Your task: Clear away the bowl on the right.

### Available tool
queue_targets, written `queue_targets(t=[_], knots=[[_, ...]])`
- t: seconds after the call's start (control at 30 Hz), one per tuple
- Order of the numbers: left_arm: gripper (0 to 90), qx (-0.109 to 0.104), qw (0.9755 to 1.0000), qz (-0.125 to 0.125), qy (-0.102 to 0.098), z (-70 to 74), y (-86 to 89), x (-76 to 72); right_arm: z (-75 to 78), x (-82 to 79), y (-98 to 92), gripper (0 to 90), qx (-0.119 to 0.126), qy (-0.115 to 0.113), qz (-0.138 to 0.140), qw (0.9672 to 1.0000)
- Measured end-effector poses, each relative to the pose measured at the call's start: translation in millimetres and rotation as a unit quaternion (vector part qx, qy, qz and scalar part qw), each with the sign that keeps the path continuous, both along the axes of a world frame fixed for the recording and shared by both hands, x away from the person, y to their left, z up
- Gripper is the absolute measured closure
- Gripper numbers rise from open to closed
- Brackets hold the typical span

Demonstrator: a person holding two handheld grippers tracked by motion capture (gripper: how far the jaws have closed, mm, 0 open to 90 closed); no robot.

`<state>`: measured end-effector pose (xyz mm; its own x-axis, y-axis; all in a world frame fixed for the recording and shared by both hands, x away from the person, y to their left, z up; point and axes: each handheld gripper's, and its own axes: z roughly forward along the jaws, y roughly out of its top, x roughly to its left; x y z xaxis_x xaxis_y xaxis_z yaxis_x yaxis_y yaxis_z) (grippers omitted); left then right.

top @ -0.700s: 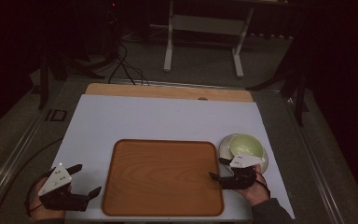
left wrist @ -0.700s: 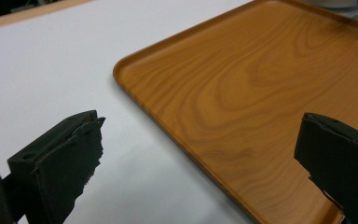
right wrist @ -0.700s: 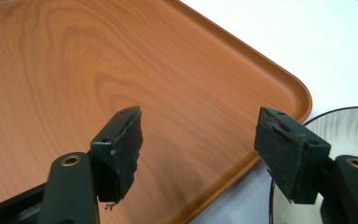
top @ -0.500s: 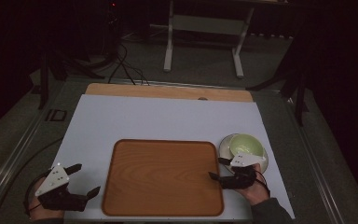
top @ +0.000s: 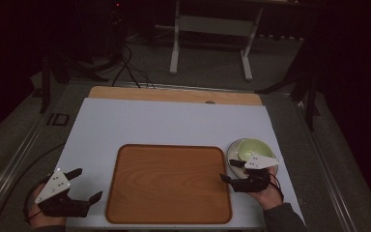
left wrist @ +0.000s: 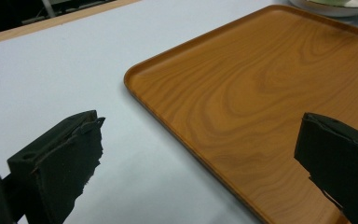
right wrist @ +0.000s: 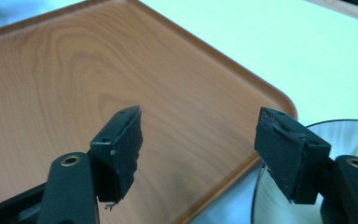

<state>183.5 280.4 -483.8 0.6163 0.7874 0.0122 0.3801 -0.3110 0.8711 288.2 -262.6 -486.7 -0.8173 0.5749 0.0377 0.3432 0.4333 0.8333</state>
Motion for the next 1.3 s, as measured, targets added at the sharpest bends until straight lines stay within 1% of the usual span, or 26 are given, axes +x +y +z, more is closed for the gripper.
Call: queue_targets(t=[0.1,0.23,0.3,0.4,0.47,0.5,0.53,0.57,0.63,0.73,0.83,0.9,0.93,1.03,1.13,1.3], knots=[[0.8,0.0,1.0,0.0,0.0,-0.1,-0.2,0.1,2.0,0.3,-1.6,31.3,0.0,-0.003,-0.002,1.0],[0.8,0.004,1.0,-0.009,-0.001,-0.2,-1.9,1.0,8.0,3.1,-6.4,31.2,0.0,-0.007,-0.008,0.9999],[0.8,0.004,0.9999,-0.009,-0.001,-0.2,-2.0,1.1,10.9,4.9,-8.9,31.0,0.001,-0.008,-0.01,0.9999],[0.8,0.004,0.9999,-0.009,-0.002,-0.4,-1.8,1.2,16.1,8.2,-12.5,30.9,-0.005,-0.012,-0.013,0.9998],[0.8,0.004,1.0,-0.008,-0.003,-0.4,-1.7,1.2,16.1,8.2,-12.5,30.9,-0.005,-0.012,-0.013,0.9998],[0.8,0.006,0.9999,-0.009,0.0,-1.1,-2.3,1.8,20.9,13.1,-16.6,30.9,-0.006,-0.017,-0.014,0.9997],[0.8,0.006,0.9999,-0.009,0.0,-1.1,-2.3,1.8,22.1,14.9,-17.5,30.8,-0.007,-0.018,-0.015,0.9997],[0.8,0.01,0.9999,-0.011,0.002,-1.7,-3.5,2.4,23.1,17.0,-18.3,30.7,-0.014,-0.022,-0.016,0.9995],[0.8,0.011,0.9999,-0.011,0.002,-1.7,-3.9,2.8,25.8,21.6,-20.7,30.7,-0.028,-0.029,-0.02,0.999],[0.8,0.01,0.9999,-0.011,0.001,-1.6,-3.4,2.6,30.1,27.0,-26.9,30.7,-0.024,-0.034,-0.027,0.9988],[0.8,0.009,0.9999,-0.01,0.0,-1.3,-2.6,2.5,31.9,31.2,-33.1,30.4,-0.024,-0.035,-0.037,0.9984],[0.8,0.011,0.9999,-0.012,0.0,-1.2,-3.0,2.6,32.0,32.5,-34.8,29.9,-0.024,-0.034,-0.04,0.9983],[0.8,0.014,0.9998,-0.014,-0.001,-1.2,-4.2,2.6,31.9,36.2,-37.9,28.3,-0.022,-0.027,-0.046,0.9983],[0.8,0.015,0.9998,-0.016,-0.002,-0.9,-4.7,2.5,31.7,38.8,-39.6,28.3,-0.021,-0.027,-0.05,0.9982],[0.8,0.012,0.9998,-0.014,-0.005,-0.6,-3.7,2.0,31.7,42.8,-40.8,27.9,-0.036,-0.031,-0.055,0.9974],[0.8,0.014,0.9997,-0.018,-0.004,-0.7,-5.3,2.4,32.5,49.3,-45.6,26.0,-0.037,-0.026,-0.059,0.9973]])
